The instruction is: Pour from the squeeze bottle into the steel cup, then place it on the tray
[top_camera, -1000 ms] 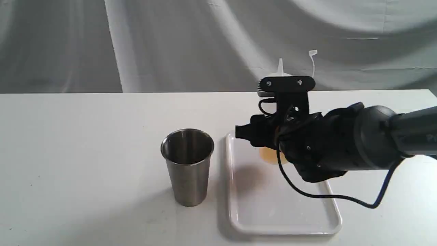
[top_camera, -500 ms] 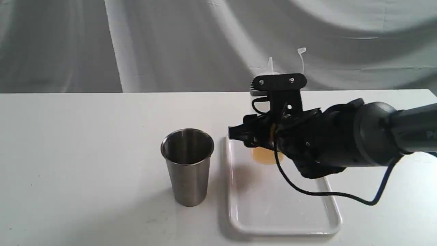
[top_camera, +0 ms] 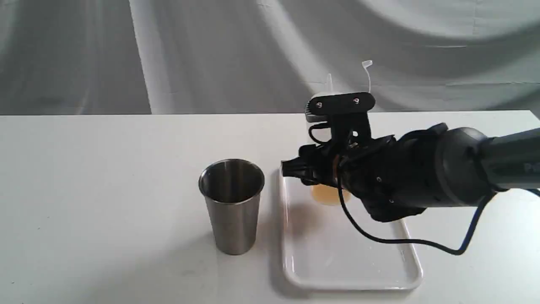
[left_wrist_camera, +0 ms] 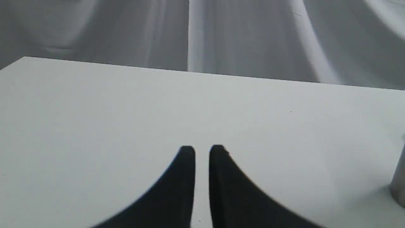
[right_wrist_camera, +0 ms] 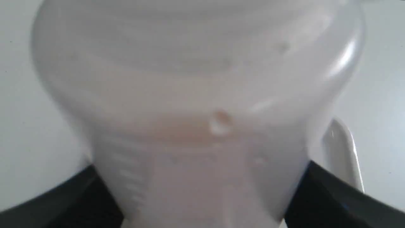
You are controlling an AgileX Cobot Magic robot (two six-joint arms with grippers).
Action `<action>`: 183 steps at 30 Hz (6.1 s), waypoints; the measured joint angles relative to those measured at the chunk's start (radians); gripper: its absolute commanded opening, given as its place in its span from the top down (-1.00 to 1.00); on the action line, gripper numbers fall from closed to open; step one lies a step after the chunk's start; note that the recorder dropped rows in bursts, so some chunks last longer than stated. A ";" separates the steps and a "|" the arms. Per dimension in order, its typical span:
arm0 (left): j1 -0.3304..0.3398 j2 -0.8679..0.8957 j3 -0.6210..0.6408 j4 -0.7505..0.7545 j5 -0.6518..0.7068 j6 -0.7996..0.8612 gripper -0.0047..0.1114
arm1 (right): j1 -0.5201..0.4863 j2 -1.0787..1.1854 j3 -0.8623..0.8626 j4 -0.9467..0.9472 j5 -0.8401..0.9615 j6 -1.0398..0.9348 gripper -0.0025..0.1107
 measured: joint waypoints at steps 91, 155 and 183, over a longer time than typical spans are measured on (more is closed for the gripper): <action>0.000 0.000 0.000 0.000 0.000 0.000 0.78 | 0.000 -0.064 0.047 0.029 -0.092 -0.194 -0.49; 0.000 0.000 0.000 0.000 0.000 0.000 0.78 | 0.000 -1.025 0.343 0.908 0.069 -1.109 -0.49; 0.000 0.000 0.000 0.000 0.000 0.000 0.78 | 0.000 -1.894 0.487 1.711 0.416 -1.750 0.96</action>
